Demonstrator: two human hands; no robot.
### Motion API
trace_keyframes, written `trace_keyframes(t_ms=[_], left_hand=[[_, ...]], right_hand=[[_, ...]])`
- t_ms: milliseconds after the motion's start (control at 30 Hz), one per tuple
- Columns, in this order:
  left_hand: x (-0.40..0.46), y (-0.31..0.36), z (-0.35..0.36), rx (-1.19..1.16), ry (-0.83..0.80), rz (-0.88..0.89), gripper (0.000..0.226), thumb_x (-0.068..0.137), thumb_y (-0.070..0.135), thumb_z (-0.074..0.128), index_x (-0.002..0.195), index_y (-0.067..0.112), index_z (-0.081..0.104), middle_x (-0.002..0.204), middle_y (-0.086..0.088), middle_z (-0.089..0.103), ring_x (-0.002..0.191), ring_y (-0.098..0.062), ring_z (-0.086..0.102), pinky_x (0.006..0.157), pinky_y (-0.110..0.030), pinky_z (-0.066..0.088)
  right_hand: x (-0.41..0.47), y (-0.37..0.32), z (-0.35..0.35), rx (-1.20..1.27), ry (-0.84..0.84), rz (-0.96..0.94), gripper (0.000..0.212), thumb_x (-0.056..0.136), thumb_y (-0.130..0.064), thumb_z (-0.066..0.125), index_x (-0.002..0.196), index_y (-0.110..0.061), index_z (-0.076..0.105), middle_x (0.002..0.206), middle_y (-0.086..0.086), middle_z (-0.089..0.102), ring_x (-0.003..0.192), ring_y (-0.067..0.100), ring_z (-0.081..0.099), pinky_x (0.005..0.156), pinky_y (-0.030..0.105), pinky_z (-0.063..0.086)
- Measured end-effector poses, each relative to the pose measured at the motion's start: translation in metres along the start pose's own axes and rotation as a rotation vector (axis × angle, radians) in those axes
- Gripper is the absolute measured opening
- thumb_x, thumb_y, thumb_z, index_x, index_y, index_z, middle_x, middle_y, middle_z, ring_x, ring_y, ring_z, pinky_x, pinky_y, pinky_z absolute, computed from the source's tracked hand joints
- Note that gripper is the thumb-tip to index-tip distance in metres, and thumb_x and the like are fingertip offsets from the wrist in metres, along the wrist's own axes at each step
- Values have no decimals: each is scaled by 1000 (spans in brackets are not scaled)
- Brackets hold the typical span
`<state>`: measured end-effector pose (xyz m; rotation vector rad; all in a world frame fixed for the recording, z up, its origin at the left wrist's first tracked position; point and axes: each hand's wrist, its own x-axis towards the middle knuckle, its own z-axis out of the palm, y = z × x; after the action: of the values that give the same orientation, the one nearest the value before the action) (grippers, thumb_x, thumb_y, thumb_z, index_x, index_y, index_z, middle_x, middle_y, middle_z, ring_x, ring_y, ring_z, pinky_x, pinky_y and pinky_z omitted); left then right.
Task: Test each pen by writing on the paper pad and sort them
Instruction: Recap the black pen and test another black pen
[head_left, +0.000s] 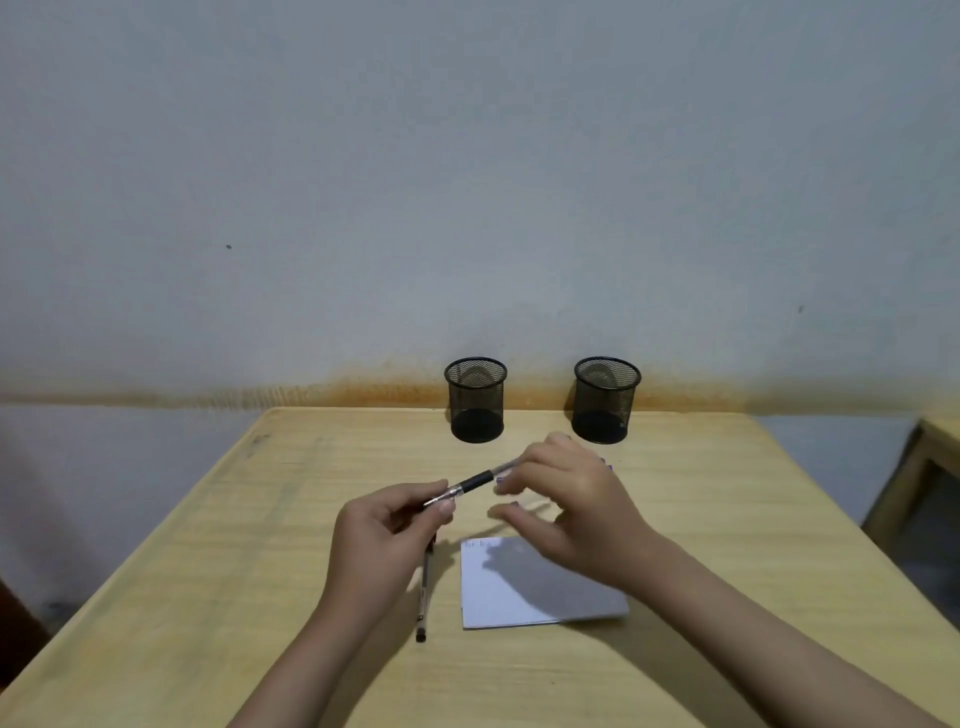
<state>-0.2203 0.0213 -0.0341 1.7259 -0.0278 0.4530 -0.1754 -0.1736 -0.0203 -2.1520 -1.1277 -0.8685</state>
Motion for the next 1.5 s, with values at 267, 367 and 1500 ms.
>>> trace_keyframes(t_ms=[267,367,1500], left_hand=[[-2,7,2,-22,-131,46,19,72,1,73,86,14,76,87,1,76,85,-12,69,76,-20,54],[1,3,-2,-6,-113,54,19,73,0,73,84,15,76,87,0,75,85,-13,69,75,-18,52],[-6,-44,-32,462,-82,67,29,82,16,65,109,28,61,112,17,56,104,0,55,93,-25,43]], right_hand=[[-12,-32,27,843,-69,876,20,84,-22,71,94,-6,65,63,0,58,56,8,53,52,19,41],[-5,-39,29,953,176,872,7,89,-12,64,90,-7,69,55,-6,62,52,4,55,50,17,43],[-42,-6,26,746,261,957,6,80,-2,72,84,-7,72,76,-6,74,76,9,69,70,33,57]])
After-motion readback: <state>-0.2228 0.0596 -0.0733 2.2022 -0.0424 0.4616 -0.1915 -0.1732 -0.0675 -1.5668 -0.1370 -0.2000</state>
